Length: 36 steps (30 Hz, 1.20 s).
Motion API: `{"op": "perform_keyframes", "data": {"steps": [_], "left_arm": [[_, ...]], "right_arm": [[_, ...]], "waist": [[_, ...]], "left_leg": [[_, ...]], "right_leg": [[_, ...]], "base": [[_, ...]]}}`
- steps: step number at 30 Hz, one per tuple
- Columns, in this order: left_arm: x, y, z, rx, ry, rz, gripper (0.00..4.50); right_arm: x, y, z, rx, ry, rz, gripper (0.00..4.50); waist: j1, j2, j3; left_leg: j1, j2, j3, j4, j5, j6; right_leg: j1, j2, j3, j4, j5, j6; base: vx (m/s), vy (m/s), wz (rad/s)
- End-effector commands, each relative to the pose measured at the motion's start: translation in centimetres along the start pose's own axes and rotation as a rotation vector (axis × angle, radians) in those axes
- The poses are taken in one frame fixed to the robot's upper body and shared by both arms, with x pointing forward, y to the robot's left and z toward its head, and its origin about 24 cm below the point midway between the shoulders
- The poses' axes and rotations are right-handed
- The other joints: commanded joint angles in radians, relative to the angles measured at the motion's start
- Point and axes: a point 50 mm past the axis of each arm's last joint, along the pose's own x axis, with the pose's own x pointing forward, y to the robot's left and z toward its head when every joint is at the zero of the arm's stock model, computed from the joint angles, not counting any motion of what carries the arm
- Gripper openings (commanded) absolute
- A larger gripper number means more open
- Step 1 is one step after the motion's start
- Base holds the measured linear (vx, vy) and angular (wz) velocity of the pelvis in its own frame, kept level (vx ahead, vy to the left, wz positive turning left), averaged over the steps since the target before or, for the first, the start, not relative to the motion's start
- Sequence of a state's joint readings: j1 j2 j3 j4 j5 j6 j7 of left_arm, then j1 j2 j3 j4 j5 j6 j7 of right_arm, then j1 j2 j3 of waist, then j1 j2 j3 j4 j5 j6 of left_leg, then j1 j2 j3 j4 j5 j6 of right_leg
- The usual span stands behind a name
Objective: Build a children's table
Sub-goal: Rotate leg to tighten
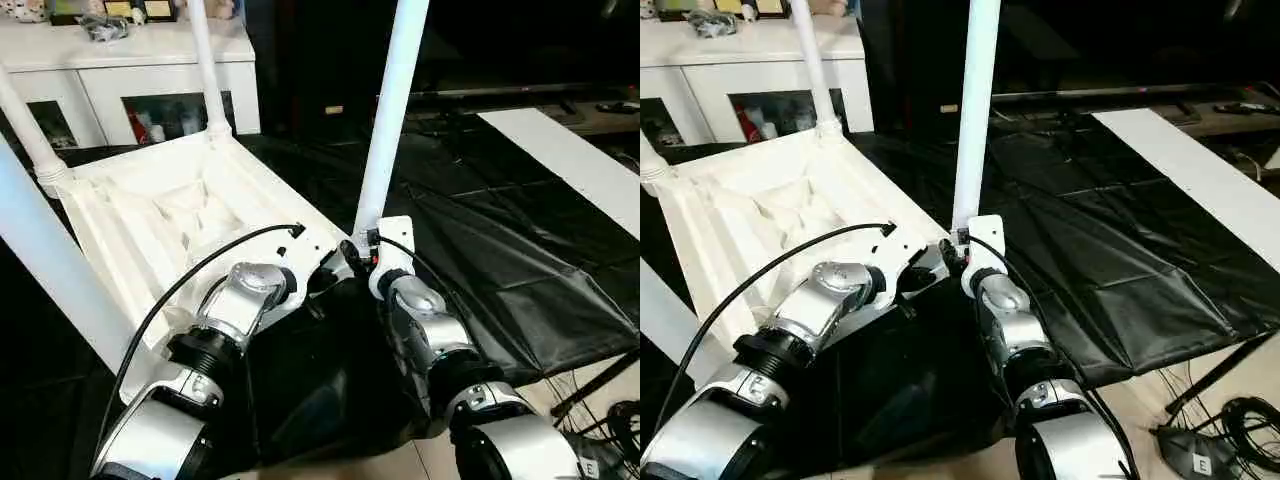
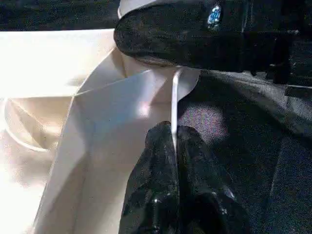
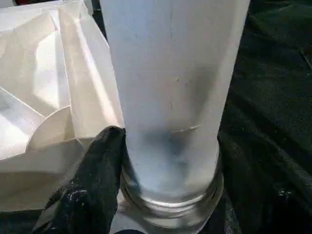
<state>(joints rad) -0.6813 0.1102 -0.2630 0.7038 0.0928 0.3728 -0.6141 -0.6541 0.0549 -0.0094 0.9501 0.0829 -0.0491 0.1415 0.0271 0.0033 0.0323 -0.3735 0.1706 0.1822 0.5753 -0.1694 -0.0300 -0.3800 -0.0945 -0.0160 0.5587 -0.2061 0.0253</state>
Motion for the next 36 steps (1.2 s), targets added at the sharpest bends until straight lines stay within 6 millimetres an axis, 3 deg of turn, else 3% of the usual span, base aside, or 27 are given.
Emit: {"op": "perform_keyframes", "data": {"steps": [1, 5, 8, 9, 10, 13, 17, 20, 22, 24, 25, 29, 32, 36], "left_arm": [[0.4, -0.4, -2.5, -0.022, 0.110, -0.003, 0.00], [0.0, -0.2, -2.7, -0.006, 0.111, -0.030, 0.00], [-0.4, -0.3, -2.8, 0.021, 0.086, -0.083, 0.00], [-0.6, -0.2, -2.9, 0.026, 0.087, -0.097, 0.00], [-0.8, -0.2, -3.0, 0.031, 0.091, -0.108, 0.00], [-1.4, 0.0, -3.2, 0.082, 0.082, -0.149, 0.00], [-2.7, 0.0, -3.4, 0.181, 0.049, -0.255, 0.00], [-3.5, -0.4, -3.3, 0.197, 0.016, -0.346, 0.00], [-4.4, -0.9, -3.3, 0.220, -0.009, -0.440, 0.00], [-5.1, -0.9, -3.5, 0.242, 0.008, -0.479, 0.00], [-5.3, -0.9, -3.6, 0.246, 0.011, -0.481, 0.00], [-6.0, -0.8, -3.9, 0.253, 0.019, -0.507, 0.00], [-6.2, -0.9, -4.0, 0.252, 0.019, -0.512, 0.00], [-6.4, -0.9, -3.9, 0.250, 0.021, -0.520, 0.00]], "right_arm": [[-0.5, 1.3, -1.7, 0.075, 0.036, 0.084, 3.15], [-0.7, 0.5, -0.6, 0.032, -0.033, 0.103, 3.63], [-1.3, -0.5, 0.3, -0.056, -0.083, 0.153, 3.76], [-1.6, -0.9, 0.6, -0.087, -0.097, 0.204, 3.84], [-2.0, -1.1, 0.8, -0.120, -0.108, 0.257, 3.95], [-3.6, -2.1, 0.9, -0.243, -0.123, 0.414, 3.95], [-6.3, -3.2, 0.9, -0.363, -0.093, 0.652, 3.95], [-7.1, -3.7, 1.1, -0.376, -0.081, 0.704, 3.95], [-7.4, -4.1, 1.3, -0.396, -0.070, 0.729, 3.95], [-7.4, -4.6, 1.6, -0.418, -0.066, 0.722, 3.95], [-7.4, -4.7, 1.7, -0.423, -0.063, 0.722, 3.95], [-7.5, -5.1, 1.9, -0.439, -0.049, 0.721, 3.95], [-7.6, -5.0, 1.8, -0.442, -0.037, 0.749, 3.95], [-7.6, -4.7, 1.4, -0.439, -0.019, 0.791, 3.95]], "waist": [[-0.010, 0.007, -0.036], [-0.007, 0.003, -0.039], [-0.003, 0.002, -0.039], [-0.002, 0.006, -0.041], [0.003, 0.003, -0.044], [0.009, 0.001, -0.042], [0.012, 0.001, -0.045], [0.013, -0.002, -0.047], [0.015, 0.000, -0.052], [0.015, 0.004, -0.054], [0.017, 0.005, -0.056], [0.025, 0.006, -0.059], [0.023, 0.001, -0.055], [0.025, 0.001, -0.052]], "left_leg": [[0.040, 0.043, -0.035, -0.098, -0.634, -0.072], [0.029, 0.044, -0.033, -0.100, -0.592, -0.061], [0.031, 0.045, -0.028, -0.099, -0.570, -0.056], [0.025, 0.045, -0.028, -0.100, -0.541, -0.050], [0.024, 0.048, -0.024, -0.098, -0.498, -0.040], [0.015, 0.050, -0.017, -0.095, -0.436, -0.003], [0.018, 0.052, -0.014, -0.091, -0.419, 0.015], [0.016, 0.053, -0.009, -0.089, -0.361, 0.030], [0.010, 0.057, -0.010, -0.087, -0.286, 0.041], [0.015, 0.057, -0.008, -0.084, -0.254, 0.044], [0.017, 0.056, -0.004, -0.077, -0.208, 0.056], [0.016, 0.056, 0.001, -0.069, -0.152, 0.076], [0.016, 0.056, 0.003, -0.072, -0.201, 0.067], [0.016, 0.056, 0.003, -0.074, -0.241, 0.050]], "right_leg": [[-0.018, -0.038, 0.007, -0.084, -0.440, -0.124], [-0.008, -0.039, 0.010, -0.075, -0.394, -0.139], [-0.009, -0.039, 0.013, -0.076, -0.380, -0.146], [-0.002, -0.041, 0.015, -0.072, -0.357, -0.151], [0.001, -0.040, 0.016, -0.068, -0.308, -0.158], [0.010, -0.039, 0.017, -0.065, -0.252, -0.173], [0.008, -0.039, 0.018, -0.069, -0.282, -0.181], [0.010, -0.038, 0.020, -0.063, -0.236, -0.207], [0.018, -0.037, 0.018, -0.048, -0.147, -0.234], [0.015, -0.032, 0.016, -0.042, -0.088, -0.255], [0.017, -0.029, 0.015, -0.032, -0.003, -0.279], [0.020, -0.028, 0.012, -0.020, 0.080, -0.290], [0.021, -0.031, 0.013, -0.025, 0.010, -0.279], [0.018, -0.034, 0.017, -0.032, -0.076, -0.261]], "base": [[0.000, 0.000, 0.00], [0.000, 0.000, 0.00], [0.000, 0.000, 0.00], [0.000, 0.000, 0.00], [0.000, 0.000, 0.00], [0.000, 0.000, 0.00], [0.000, 0.000, 0.00], [0.000, 0.000, 0.00], [0.025, -0.006, 0.00], [0.025, -0.006, 0.00], [0.000, 0.000, 0.00], [0.000, 0.000, 0.00], [0.000, 0.000, 0.00], [0.000, 0.000, 0.00]]}}
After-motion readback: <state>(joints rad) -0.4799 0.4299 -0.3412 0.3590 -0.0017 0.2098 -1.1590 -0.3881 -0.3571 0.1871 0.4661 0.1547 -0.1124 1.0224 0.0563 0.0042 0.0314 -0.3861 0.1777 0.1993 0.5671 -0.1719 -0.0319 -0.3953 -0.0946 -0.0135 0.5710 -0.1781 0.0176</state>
